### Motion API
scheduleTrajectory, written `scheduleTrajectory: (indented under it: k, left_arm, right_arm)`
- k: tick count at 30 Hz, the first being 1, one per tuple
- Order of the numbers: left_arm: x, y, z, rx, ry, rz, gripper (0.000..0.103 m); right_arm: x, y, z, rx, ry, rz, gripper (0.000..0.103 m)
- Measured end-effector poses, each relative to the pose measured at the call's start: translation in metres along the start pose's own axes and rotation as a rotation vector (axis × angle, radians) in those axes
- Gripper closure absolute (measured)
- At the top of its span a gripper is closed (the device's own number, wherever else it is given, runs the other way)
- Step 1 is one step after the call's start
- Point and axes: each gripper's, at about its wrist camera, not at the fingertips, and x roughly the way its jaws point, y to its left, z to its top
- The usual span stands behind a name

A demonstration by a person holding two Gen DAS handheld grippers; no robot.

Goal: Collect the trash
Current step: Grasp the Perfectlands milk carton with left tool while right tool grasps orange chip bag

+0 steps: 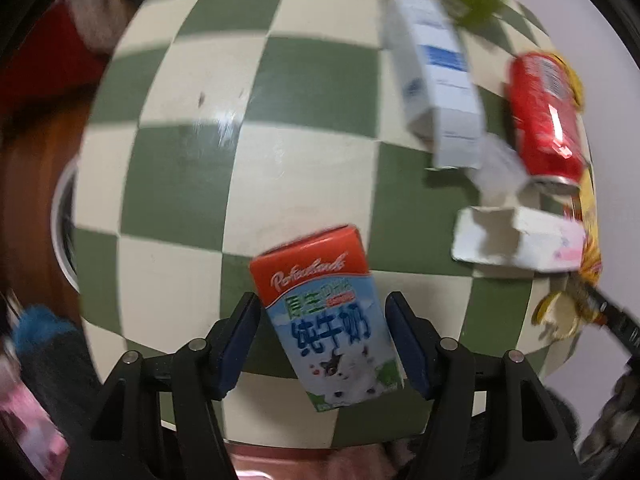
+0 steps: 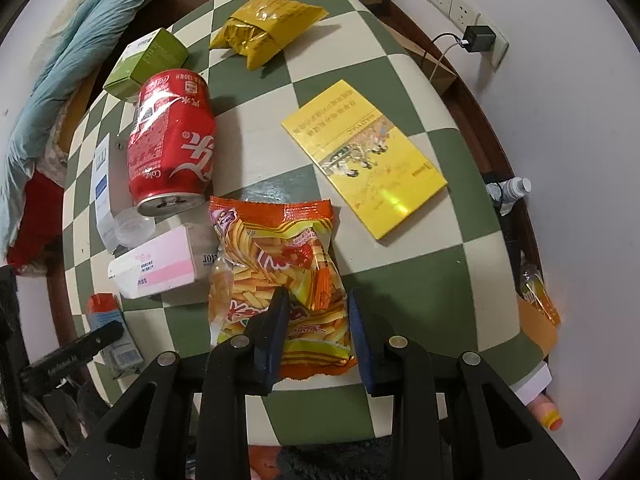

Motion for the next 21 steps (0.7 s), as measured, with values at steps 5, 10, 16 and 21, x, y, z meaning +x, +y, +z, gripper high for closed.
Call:
scheduleTrajectory:
  k: [5, 10, 16, 21]
  left_arm:
    - [-0.008, 0.005, -0.021, -0.02, -0.076, 0.022, 0.051]
    - [-0.031, -0.017, -0.035, 0.021, -0.145, 0.055, 0.053]
    - [-0.089, -0.015, -0.062, 0.073, -0.273, 0.088, 0.053]
    - [-0.137, -0.004, -0.063, 0.11, -0.389, 0.109, 0.053]
  right_arm:
    - [-0.002, 0.006, 0.0, -0.019, -0.022, -0.008, 0.088]
    - [-0.022, 0.006, -0.005, -0.02, -0.076, 0.017, 0.098]
    - [-0.056, 0.013, -0.019, -0.01, -0.14, 0.058, 0.1]
    - [-0.091, 0.037, -0.031, -0.047, -0.197, 0.086, 0.101]
